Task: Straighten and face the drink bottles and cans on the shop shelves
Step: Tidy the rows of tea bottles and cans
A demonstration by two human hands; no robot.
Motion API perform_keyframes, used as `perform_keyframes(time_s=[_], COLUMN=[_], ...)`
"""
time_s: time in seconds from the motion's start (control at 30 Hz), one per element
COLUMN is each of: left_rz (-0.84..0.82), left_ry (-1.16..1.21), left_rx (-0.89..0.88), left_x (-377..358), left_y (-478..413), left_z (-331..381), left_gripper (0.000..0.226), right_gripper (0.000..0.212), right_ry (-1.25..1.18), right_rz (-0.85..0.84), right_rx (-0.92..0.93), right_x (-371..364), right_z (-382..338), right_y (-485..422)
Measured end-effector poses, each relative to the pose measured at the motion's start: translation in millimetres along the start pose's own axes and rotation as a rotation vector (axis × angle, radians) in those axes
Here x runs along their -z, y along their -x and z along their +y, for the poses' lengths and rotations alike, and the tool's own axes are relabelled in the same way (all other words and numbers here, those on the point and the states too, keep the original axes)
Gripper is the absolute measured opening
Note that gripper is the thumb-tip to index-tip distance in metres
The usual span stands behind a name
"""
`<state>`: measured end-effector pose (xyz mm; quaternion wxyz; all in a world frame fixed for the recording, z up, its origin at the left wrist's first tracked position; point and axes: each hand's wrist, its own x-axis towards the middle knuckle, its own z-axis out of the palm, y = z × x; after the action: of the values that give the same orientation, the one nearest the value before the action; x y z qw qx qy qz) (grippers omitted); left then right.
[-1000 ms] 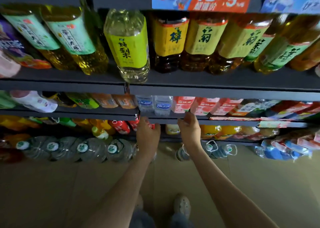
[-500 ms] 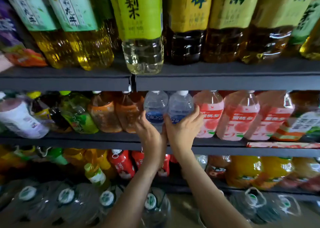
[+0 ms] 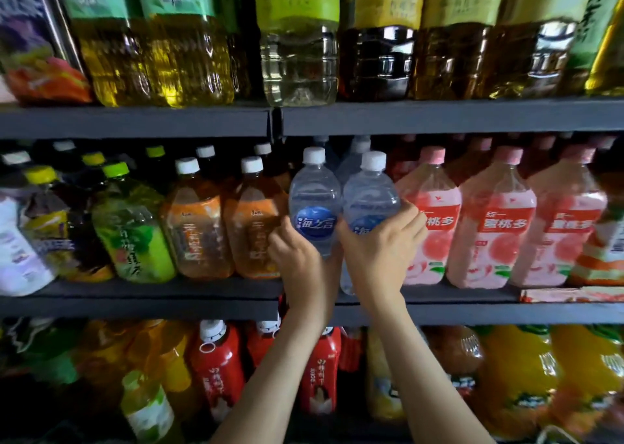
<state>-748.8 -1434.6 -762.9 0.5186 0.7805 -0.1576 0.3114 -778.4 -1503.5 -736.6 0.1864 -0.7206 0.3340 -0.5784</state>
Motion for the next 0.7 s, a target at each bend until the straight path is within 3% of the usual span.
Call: perform_keyframes(time_s=[0.27, 0.47, 0.57, 0.7], left_rz=[-0.111, -0.007, 0.095, 0.119], left_ry=[-0.010, 0.076, 0.064, 0.160], left_rx=[0.013, -0.011, -0.118, -0.250], left_x=[3.9, 6.7, 3.3, -2.6], left_y=[-7.4, 0.6, 17.1, 37.9], left_z=[-3.0, -7.5, 11.5, 46.0], left_gripper=[0.084, 0.083, 0.079, 0.062], right_gripper=[0.090, 0.102, 0.088, 0.064], right_ry=[0.063, 0.062, -0.017, -0.052], right_rz=[-0.047, -0.184, -0.233, -0.113], right_rx=[0.006, 0.086, 0.068, 0.073], right_x=[1.1, 16.7, 29.4, 47.3], right_z=[-6.0, -4.6, 10.9, 36.0], right_y=[5.8, 23.5, 20.0, 1.3])
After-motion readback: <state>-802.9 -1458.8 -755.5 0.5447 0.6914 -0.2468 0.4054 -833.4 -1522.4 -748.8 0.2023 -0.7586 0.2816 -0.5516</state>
